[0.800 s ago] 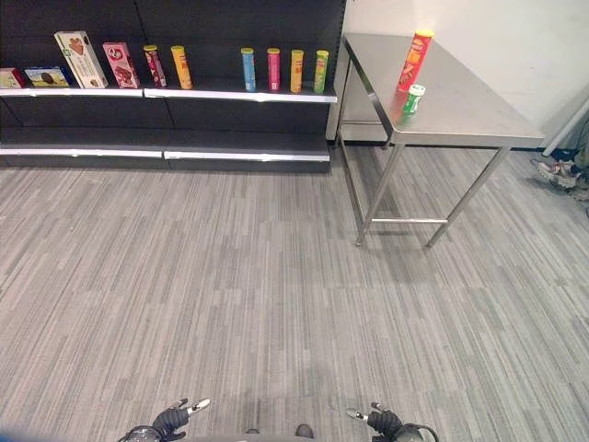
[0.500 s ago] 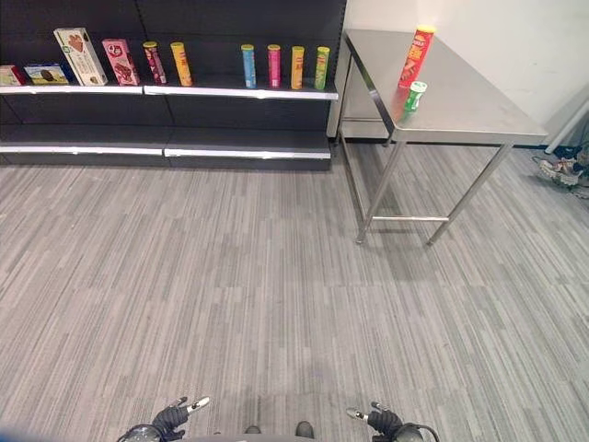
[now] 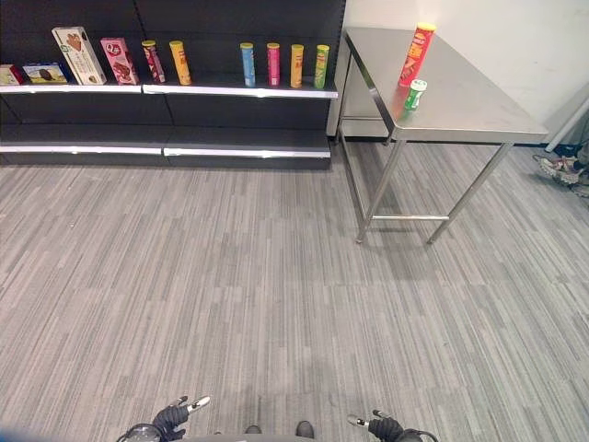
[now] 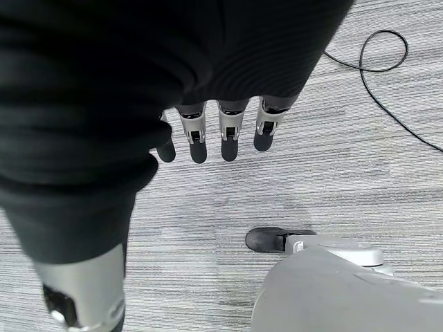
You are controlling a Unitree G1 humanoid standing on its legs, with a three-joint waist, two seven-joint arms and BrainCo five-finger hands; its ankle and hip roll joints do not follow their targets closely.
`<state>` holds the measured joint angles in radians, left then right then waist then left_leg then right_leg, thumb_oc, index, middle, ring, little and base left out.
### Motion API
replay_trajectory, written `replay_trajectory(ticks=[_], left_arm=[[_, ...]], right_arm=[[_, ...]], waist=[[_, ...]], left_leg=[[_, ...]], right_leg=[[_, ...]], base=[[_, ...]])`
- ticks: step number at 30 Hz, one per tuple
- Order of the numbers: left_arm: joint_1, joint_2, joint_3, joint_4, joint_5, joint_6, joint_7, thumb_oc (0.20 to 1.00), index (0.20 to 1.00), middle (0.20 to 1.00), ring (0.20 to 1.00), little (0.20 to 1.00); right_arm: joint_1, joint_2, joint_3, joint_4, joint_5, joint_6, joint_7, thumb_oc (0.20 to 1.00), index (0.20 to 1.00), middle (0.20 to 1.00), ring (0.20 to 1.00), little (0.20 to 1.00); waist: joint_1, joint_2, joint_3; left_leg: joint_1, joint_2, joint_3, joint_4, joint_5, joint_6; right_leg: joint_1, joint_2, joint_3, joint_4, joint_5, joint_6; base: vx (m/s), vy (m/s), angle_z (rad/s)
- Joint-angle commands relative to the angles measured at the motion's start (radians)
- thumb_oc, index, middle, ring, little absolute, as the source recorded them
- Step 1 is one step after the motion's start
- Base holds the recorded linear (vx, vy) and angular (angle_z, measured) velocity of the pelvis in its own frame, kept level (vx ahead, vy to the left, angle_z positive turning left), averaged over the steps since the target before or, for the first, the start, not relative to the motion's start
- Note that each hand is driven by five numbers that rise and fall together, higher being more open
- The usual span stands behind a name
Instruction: Put the goods on the table back onto the shelves and tidy them up.
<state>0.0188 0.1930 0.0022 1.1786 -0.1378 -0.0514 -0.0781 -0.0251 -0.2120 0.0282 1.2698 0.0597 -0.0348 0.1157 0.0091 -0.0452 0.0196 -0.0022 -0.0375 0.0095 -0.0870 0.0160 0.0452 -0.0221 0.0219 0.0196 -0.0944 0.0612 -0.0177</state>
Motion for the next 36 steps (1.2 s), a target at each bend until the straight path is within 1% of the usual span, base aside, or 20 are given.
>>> replay_trajectory(ticks=[1,11,13,15,16,17,19,21,22,24,25,26,27,28,29,32,33,34,35,36], left_arm=[[-0.065,-0.019,0.011,0.070,-0.017,-0.025,-0.011,1.000,1.000,1.000,1.000,1.000],[-0.068,-0.010,0.013,0.102,-0.008,-0.022,-0.010,1.000,1.000,1.000,1.000,1.000],[-0.073,-0.004,0.006,0.109,-0.004,-0.021,-0.013,1.000,1.000,1.000,1.000,1.000],[-0.076,-0.001,0.003,0.111,0.000,-0.019,-0.013,1.000,1.000,1.000,1.000,1.000],[-0.078,-0.003,-0.001,0.110,0.002,-0.019,-0.014,1.000,1.000,1.000,1.000,1.000],[-0.086,-0.006,-0.002,0.105,0.003,-0.018,-0.014,1.000,1.000,1.000,1.000,1.000],[-0.090,-0.008,-0.003,0.100,0.005,-0.018,-0.012,1.000,1.000,1.000,1.000,1.000],[-0.090,-0.005,-0.003,0.092,0.005,-0.016,-0.011,1.000,1.000,1.000,1.000,1.000],[-0.093,-0.001,-0.001,0.083,0.004,-0.016,-0.010,1.000,1.000,1.000,1.000,1.000],[-0.098,0.004,0.000,0.080,0.003,-0.017,-0.007,1.000,1.000,1.000,1.000,1.000],[-0.097,0.004,-0.001,0.080,0.003,-0.017,-0.007,1.000,1.000,1.000,1.000,1.000],[-0.097,0.006,-0.002,0.079,0.002,-0.018,-0.009,1.000,1.000,1.000,1.000,1.000],[-0.100,0.013,0.000,0.089,-0.004,-0.021,-0.006,1.000,1.000,1.000,1.000,1.000],[-0.097,0.013,0.001,0.094,-0.006,-0.023,-0.007,1.000,1.000,1.000,1.000,1.000],[-0.097,0.013,0.001,0.094,-0.006,-0.023,-0.007,1.000,1.000,1.000,1.000,1.000],[-0.088,0.011,0.004,0.105,-0.012,-0.028,-0.008,1.000,1.000,1.000,1.000,1.000],[-0.083,0.006,0.002,0.107,-0.011,-0.028,-0.008,1.000,1.000,1.000,1.000,1.000],[-0.085,0.008,-0.010,0.106,-0.010,-0.028,-0.010,1.000,1.000,1.000,1.000,1.000],[-0.082,0.009,-0.012,0.113,-0.011,-0.028,-0.008,1.000,1.000,1.000,1.000,1.000],[-0.081,0.008,-0.012,0.113,-0.011,-0.028,-0.008,1.000,1.000,1.000,1.000,1.000]], right_arm=[[-0.022,-0.003,0.003,0.042,0.002,-0.013,-0.002,1.000,1.000,1.000,1.000,1.000],[-0.048,-0.006,0.019,0.031,0.000,-0.008,0.000,1.000,1.000,1.000,1.000,1.000],[-0.057,-0.003,0.024,0.016,0.000,-0.008,0.001,1.000,1.000,1.000,1.000,1.000],[-0.055,-0.007,0.018,0.008,0.003,-0.009,0.002,1.000,1.000,1.000,1.000,1.000],[-0.050,-0.011,0.014,0.000,0.007,-0.010,0.004,1.000,1.000,1.000,1.000,1.000],[-0.045,-0.017,0.006,-0.002,0.016,-0.011,0.003,1.000,1.000,1.000,1.000,1.000],[-0.033,-0.013,-0.007,-0.001,0.022,-0.013,0.002,1.000,1.000,1.000,1.000,1.000],[-0.026,-0.010,-0.012,0.003,0.021,-0.014,0.001,1.000,1.000,1.000,1.000,1.000],[-0.017,-0.010,-0.015,0.010,0.017,-0.016,0.000,1.000,1.000,1.000,1.000,1.000],[-0.015,-0.010,-0.015,0.025,0.015,-0.016,-0.006,1.000,1.000,1.000,1.000,1.000],[-0.014,-0.011,-0.015,0.025,0.015,-0.016,-0.006,1.000,1.000,1.000,1.000,1.000],[-0.012,-0.009,-0.014,0.027,0.013,-0.016,-0.006,1.000,1.000,1.000,1.000,1.000],[-0.015,-0.008,-0.011,0.026,0.007,-0.015,-0.005,1.000,1.000,1.000,1.000,1.000],[-0.013,-0.005,-0.010,0.026,0.005,-0.015,-0.004,1.000,1.000,1.000,1.000,1.000],[-0.013,-0.006,-0.010,0.026,0.005,-0.015,-0.004,1.000,1.000,1.000,1.000,1.000],[-0.011,-0.004,0.000,0.019,-0.003,-0.016,0.004,1.000,1.000,1.000,1.000,1.000],[-0.001,-0.004,0.006,0.017,-0.004,-0.019,0.008,1.000,1.000,1.000,1.000,1.000],[0.008,-0.006,0.000,0.027,-0.001,-0.021,0.005,1.000,1.000,1.000,1.000,1.000],[0.012,-0.009,0.004,0.029,-0.002,-0.021,0.007,1.000,1.000,1.000,1.000,1.000],[0.013,-0.010,0.004,0.028,-0.002,-0.021,0.007,1.000,1.000,1.000,1.000,1.000]], waist=[[0.009,0.007,-0.038],[0.026,0.003,-0.008],[0.037,0.009,0.013],[0.042,0.026,0.028],[0.033,0.041,0.040],[0.012,0.069,0.066],[0.001,0.079,0.083],[-0.003,0.077,0.085],[-0.011,0.067,0.084],[-0.022,0.063,0.090],[-0.023,0.067,0.092],[-0.032,0.067,0.097],[-0.046,0.065,0.106],[-0.054,0.068,0.110],[-0.054,0.073,0.111],[-0.080,0.074,0.113],[-0.091,0.078,0.106],[-0.093,0.076,0.090],[-0.105,0.078,0.075],[-0.105,0.081,0.075]], left_leg=[[-0.006,0.036,-0.051,0.000,-0.045,-0.050],[-0.002,0.024,-0.055,0.000,-0.022,-0.050],[-0.001,0.015,-0.062,0.000,-0.009,-0.049],[0.010,0.018,-0.067,0.000,0.005,-0.052],[0.017,0.022,-0.073,0.000,0.015,-0.053],[0.031,0.039,-0.080,0.000,0.024,-0.055],[0.056,0.048,-0.086,0.000,0.034,-0.057],[0.064,0.046,-0.092,0.000,0.035,-0.057],[0.075,0.040,-0.107,0.000,0.033,-0.052],[0.094,0.039,-0.125,0.000,0.028,-0.043],[0.098,0.042,-0.127,0.000,0.025,-0.043],[0.117,0.046,-0.137,0.000,0.021,-0.038],[0.154,0.054,-0.142,0.000,0.015,-0.034],[0.183,0.061,-0.145,0.000,0.006,-0.035],[0.186,0.066,-0.144,0.000,0.003,-0.036],[0.261,0.078,-0.139,0.000,-0.014,-0.042],[0.283,0.086,-0.143,0.000,-0.013,-0.041],[0.289,0.089,-0.146,0.000,-0.013,-0.036],[0.300,0.104,-0.153,0.000,0.007,-0.029],[0.300,0.106,-0.153,0.000,0.006,-0.029]], right_leg=[[-0.015,-0.047,0.018,0.007,0.008,0.031],[-0.012,-0.063,0.021,0.007,0.024,0.026],[-0.031,-0.073,0.022,0.088,0.030,0.018],[-0.067,-0.076,0.027,0.187,0.031,0.011],[-0.098,-0.067,0.041,0.252,0.039,0.010],[-0.164,-0.028,0.068,0.372,0.039,0.013],[-0.181,-0.013,0.076,0.406,0.037,0.012],[-0.181,-0.013,0.080,0.383,0.038,0.012],[-0.192,-0.009,0.089,0.306,0.036,0.019],[-0.239,-0.006,0.091,0.190,0.033,0.022],[-0.234,-0.003,0.089,0.188,0.032,0.021],[-0.267,0.001,0.084,0.129,0.031,0.023],[-0.337,0.003,0.040,0.037,0.036,0.033],[-0.365,0.009,0.011,0.010,0.035,0.035],[-0.362,0.013,0.008,0.011,0.033,0.034],[-0.430,0.030,-0.082,0.007,0.040,0.047],[-0.420,0.045,-0.086,0.007,0.054,0.045],[-0.409,0.052,-0.072,0.007,0.047,0.043],[-0.406,0.069,-0.052,0.007,0.069,0.045],[-0.406,0.071,-0.053,0.007,0.069,0.045]], base=[[0.02,0.084,-0.01],[0.03,0.085,-0.03],[0.05,0.163,-0.12],[0.06,0.167,-0.26],[0.09,0.234,-0.24],[0.12,0.207,-0.17],[0.15,0.094,0.10],[0.16,0.012,0.39],[0.21,-0.028,0.09],[0.26,-0.037,0.10],[0.23,-0.025,0.19],[0.34,-0.034,0.14],[0.47,-0.043,0.22],[0.36,-0.032,0.19],[0.29,-0.026,0.17],[0.42,-0.065,0.27],[0.50,-0.125,0.41],[0.52,-0.164,0.45],[0.32,-0.124,0.51],[0.39,-0.169,0.80]])
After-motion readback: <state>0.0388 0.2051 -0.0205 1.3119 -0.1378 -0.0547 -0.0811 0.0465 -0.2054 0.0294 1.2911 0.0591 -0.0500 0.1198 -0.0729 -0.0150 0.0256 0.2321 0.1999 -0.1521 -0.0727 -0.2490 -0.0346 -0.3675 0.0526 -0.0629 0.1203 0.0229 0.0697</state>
